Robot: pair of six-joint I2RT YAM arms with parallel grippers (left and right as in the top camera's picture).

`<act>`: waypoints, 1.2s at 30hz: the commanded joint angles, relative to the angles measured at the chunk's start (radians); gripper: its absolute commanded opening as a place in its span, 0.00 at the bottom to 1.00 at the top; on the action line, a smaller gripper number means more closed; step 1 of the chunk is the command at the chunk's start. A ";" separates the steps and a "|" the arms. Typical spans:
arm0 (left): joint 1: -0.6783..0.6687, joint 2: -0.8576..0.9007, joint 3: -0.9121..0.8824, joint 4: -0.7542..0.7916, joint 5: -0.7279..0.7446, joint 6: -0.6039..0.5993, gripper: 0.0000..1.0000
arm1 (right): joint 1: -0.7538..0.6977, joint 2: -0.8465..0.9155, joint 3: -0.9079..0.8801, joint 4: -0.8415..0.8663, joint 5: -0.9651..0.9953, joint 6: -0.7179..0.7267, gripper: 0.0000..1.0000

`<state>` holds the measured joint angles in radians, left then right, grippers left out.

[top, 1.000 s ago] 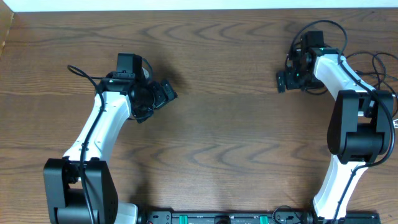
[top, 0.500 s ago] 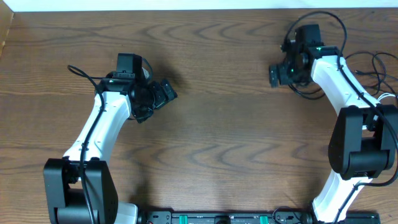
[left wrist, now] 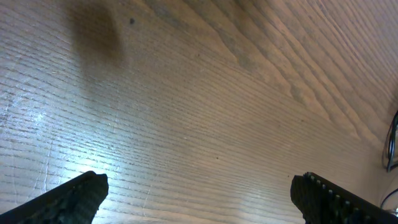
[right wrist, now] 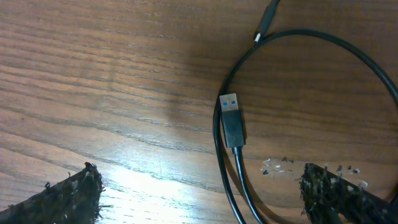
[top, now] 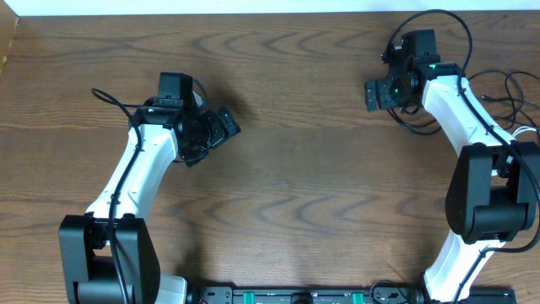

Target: Untangle cables

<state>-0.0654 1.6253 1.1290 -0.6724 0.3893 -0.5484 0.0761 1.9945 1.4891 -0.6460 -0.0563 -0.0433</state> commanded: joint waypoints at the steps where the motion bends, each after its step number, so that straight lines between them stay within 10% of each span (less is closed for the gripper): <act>1: 0.003 -0.004 0.021 0.000 -0.010 0.013 1.00 | 0.000 -0.008 -0.001 0.001 -0.006 0.013 0.99; 21: 0.003 -0.004 0.021 0.000 -0.010 0.013 1.00 | 0.014 -0.029 -0.001 0.000 -0.006 0.013 0.99; 36: 0.003 -0.004 0.021 -0.001 -0.010 0.013 1.00 | 0.101 -0.451 -0.001 -0.001 -0.006 0.013 0.99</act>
<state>-0.0654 1.6253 1.1290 -0.6724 0.3893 -0.5484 0.1715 1.6489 1.4849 -0.6460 -0.0597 -0.0433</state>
